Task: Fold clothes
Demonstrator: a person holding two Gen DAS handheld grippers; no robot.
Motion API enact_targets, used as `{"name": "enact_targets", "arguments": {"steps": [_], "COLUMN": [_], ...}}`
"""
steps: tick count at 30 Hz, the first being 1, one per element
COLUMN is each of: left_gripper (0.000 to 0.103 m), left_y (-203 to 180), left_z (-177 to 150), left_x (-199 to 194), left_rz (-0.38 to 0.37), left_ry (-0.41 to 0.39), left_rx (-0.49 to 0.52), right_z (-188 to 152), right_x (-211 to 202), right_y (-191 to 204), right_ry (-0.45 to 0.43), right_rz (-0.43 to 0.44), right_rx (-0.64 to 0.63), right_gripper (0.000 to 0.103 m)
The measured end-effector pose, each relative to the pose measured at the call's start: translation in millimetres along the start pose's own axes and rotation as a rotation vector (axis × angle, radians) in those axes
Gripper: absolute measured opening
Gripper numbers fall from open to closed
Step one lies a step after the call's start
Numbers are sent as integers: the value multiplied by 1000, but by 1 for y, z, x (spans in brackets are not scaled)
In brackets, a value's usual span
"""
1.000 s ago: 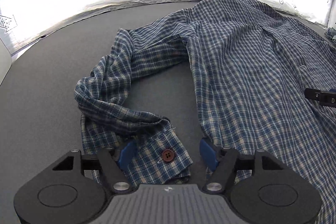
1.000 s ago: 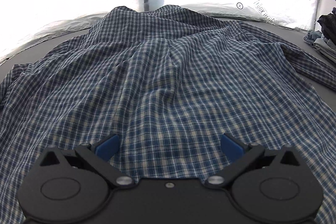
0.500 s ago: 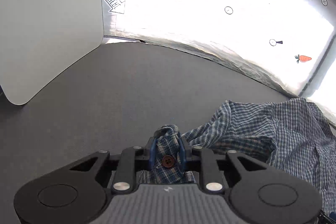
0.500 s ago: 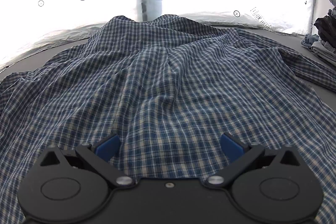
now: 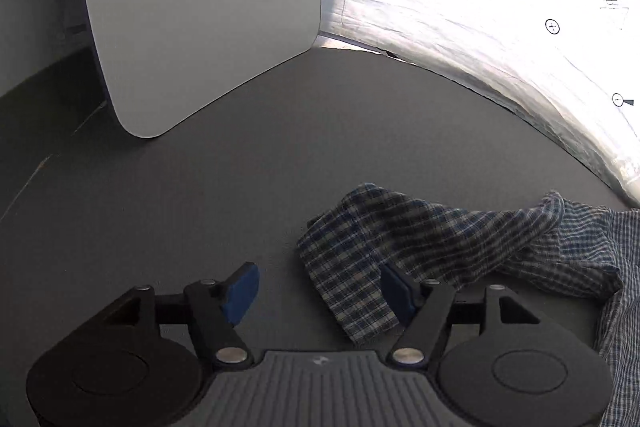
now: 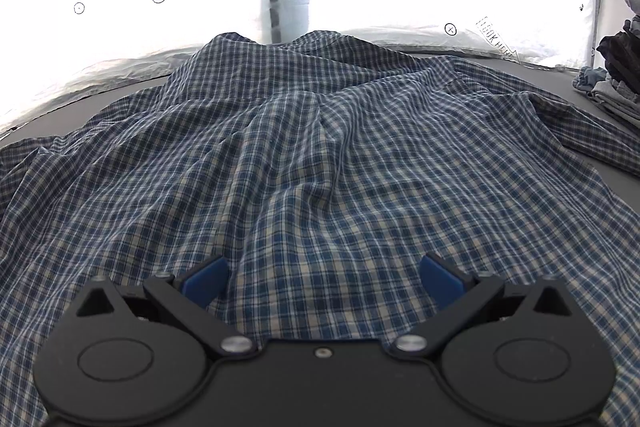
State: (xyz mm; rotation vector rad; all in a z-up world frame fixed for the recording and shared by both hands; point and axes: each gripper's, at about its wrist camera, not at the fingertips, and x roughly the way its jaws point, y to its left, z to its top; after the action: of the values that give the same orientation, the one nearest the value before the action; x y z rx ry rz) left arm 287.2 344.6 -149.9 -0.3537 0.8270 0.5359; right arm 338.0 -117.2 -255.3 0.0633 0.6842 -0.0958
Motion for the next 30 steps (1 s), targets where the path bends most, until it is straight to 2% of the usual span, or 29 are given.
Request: {"name": "enact_targets", "arguments": {"steps": [3,6,9,11,12,14,15,16,18,21,25,27,30], "left_gripper": [78,80,80,77,71,29,18,13,9,9,14,16,30], "left_y": [-30,-61,-65,-63,-62,-58,-57,-55,-49,-34,-8,3,6], "left_z": [-15,-30,-32,-31,-30,-25,-22,-16,-3,30,78,95,100], "left_x": [1,9,23,28,28,30,30,28,24,20,37,46,53], "left_rz": [-6,67,99,95,84,47,33,24,-3,-37,-3,45,83], "left_ry": [-1,-36,-26,-23,-23,-12,-6,-4,-14,-65,-116,-130,-130], "left_rx": [204,427,443,419,409,385,364,333,270,118,-104,-156,-160], "right_z": [0,0,0,0,0,0,0,0,-1,-1,-1,-1,-1], "right_x": [0,0,-1,0,0,0,0,0,0,0,0,0,0], "right_y": [1,0,-1,-1,-1,-1,-1,-1,-1,-1,-1,-1,-1], "right_ry": [-1,-1,0,0,-1,-2,-2,-2,-2,-3,-3,-3,-4], "right_rz": [-2,-2,2,1,1,1,1,1,1,1,0,1,1], "right_rx": [1,-1,-5,-4,-4,-5,-5,-5,-5,-6,-6,-6,-6], "right_gripper": [103,103,103,103,103,103,103,103,103,103,103,103,103]}}
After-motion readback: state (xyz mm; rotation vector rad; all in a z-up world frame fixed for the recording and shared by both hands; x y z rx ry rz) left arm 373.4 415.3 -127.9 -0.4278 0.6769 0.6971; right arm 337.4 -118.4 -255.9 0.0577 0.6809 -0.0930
